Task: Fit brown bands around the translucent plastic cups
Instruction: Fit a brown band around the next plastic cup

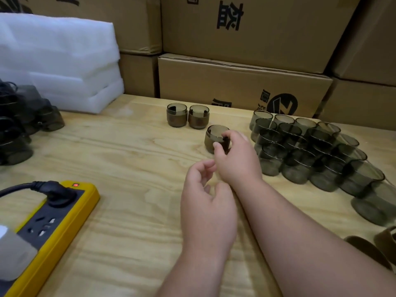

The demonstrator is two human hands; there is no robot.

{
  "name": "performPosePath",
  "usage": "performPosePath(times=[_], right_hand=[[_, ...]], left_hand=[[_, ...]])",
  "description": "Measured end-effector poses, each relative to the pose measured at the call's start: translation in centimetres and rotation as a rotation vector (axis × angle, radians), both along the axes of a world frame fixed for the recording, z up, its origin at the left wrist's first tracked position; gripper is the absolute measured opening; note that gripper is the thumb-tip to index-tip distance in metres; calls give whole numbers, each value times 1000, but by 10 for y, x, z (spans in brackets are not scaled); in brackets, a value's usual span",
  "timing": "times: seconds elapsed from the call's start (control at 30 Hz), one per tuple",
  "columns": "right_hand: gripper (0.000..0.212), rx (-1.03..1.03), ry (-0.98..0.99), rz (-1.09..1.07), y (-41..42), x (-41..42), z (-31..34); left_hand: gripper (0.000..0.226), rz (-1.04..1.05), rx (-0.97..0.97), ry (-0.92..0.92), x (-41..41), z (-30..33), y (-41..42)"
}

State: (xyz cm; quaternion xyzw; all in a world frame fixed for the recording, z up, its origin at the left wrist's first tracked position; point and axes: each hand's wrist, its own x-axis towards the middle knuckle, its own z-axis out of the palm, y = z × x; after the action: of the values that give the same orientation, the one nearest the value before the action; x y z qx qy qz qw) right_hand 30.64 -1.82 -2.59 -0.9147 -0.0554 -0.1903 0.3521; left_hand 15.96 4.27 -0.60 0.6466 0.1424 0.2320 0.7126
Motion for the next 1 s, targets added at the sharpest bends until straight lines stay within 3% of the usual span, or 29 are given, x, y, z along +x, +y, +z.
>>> performPosePath(times=[0.23,0.43,0.67,0.73,1.0], right_hand=[[39,11,23,-206,20,65,5],[38,-17,29,-164,28,90,7],[58,21,49,-137,29,85,7],[62,27,56,-115,27,75,7],[58,-99,86,-68,6,5,5]], left_hand=[[44,6,-19,47,2,2,0],[60,45,-3,84,7,-3,-1],[45,38,3,9,10,-5,0],[50,13,8,-4,10,-7,1],[32,2,55,-55,13,-16,4]])
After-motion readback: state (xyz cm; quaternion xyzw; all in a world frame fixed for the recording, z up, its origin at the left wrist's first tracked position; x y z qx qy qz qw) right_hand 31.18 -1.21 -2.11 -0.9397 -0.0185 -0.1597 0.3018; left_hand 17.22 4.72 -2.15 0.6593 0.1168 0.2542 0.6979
